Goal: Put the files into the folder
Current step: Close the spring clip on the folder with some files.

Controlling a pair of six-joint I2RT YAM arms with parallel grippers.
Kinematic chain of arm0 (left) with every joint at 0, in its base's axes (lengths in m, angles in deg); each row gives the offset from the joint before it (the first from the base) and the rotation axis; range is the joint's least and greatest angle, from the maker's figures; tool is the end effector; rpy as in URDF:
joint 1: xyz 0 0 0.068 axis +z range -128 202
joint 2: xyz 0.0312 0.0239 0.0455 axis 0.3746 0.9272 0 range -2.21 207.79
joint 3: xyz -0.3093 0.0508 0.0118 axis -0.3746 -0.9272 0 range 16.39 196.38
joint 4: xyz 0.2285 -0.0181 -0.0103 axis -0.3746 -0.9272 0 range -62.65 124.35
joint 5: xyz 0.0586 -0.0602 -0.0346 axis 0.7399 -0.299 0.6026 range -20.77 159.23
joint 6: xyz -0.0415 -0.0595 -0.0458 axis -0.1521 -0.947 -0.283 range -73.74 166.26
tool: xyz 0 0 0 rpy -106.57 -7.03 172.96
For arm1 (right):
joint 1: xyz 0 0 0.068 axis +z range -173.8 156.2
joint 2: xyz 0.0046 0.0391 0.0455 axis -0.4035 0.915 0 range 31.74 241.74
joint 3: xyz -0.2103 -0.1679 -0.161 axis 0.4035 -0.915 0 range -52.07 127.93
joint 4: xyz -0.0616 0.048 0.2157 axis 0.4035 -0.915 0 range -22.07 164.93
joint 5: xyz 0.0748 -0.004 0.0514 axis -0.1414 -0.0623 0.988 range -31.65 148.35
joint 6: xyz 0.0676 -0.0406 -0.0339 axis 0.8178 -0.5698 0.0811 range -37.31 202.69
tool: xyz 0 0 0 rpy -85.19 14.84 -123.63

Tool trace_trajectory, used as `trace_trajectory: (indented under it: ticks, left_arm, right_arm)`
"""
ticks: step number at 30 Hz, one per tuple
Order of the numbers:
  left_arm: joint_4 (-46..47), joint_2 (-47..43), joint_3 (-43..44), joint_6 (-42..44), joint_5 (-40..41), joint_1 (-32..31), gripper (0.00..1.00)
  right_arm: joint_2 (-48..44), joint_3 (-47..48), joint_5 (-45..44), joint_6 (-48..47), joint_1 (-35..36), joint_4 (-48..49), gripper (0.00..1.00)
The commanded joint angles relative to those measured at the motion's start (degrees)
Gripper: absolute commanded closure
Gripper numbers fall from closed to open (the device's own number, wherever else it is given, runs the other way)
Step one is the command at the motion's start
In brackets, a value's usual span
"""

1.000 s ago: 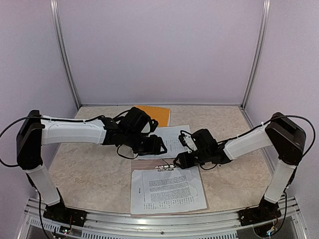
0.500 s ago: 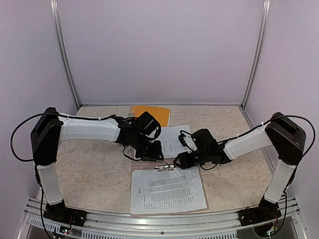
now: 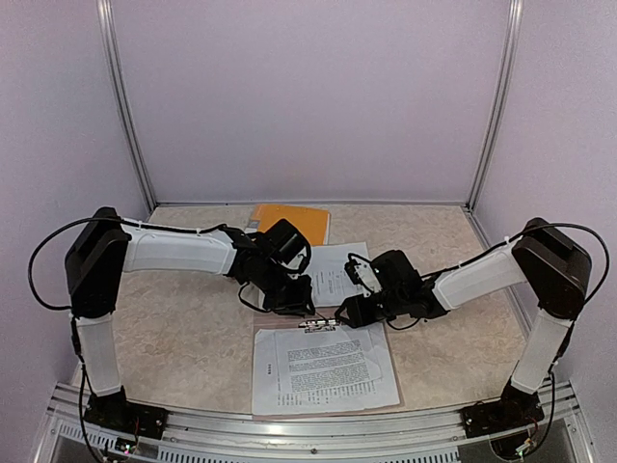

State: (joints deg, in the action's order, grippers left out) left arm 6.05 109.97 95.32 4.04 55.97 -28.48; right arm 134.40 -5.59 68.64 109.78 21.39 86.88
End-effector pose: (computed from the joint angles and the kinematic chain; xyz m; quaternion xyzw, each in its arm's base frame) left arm 0.2505 -0.3310 0.2019 0.0977 0.9583 -0.2539 0.0876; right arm 0.2443 0.2652 0.1670 -0.1788 0.9006 0.2952 0.2642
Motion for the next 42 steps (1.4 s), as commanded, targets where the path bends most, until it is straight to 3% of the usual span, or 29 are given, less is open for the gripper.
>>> trace_trajectory:
  ticks: [1, 17, 27, 31, 42]
  left_arm:
    - [1.5, 1.4, 1.3, 0.0, -2.6, 0.9, 0.79]
    - [3.1, 1.6, 0.9, 0.3, -4.9, 2.3, 0.86]
    - [2.9, 1.3, 0.2, 0.5, -5.6, 2.7, 0.96]
    - [3.5, 0.4, -1.8, 0.2, -5.7, 3.2, 1.0]
    - [8.5, -0.6, -12.0, -1.8, -6.0, 3.5, 1.0]
  right_arm:
    - [2.7, -2.1, 1.7, 1.1, -0.4, -4.2, 0.49]
    - [3.3, -2.3, 2.5, 1.4, -0.3, -3.9, 0.51]
    - [3.6, -2.5, 2.7, 1.5, -0.4, -3.8, 0.52]
    - [3.6, -2.6, 2.4, 1.6, -0.3, -4.0, 0.52]
    - [4.1, -2.7, 2.1, 1.6, -0.3, -5.0, 0.53]
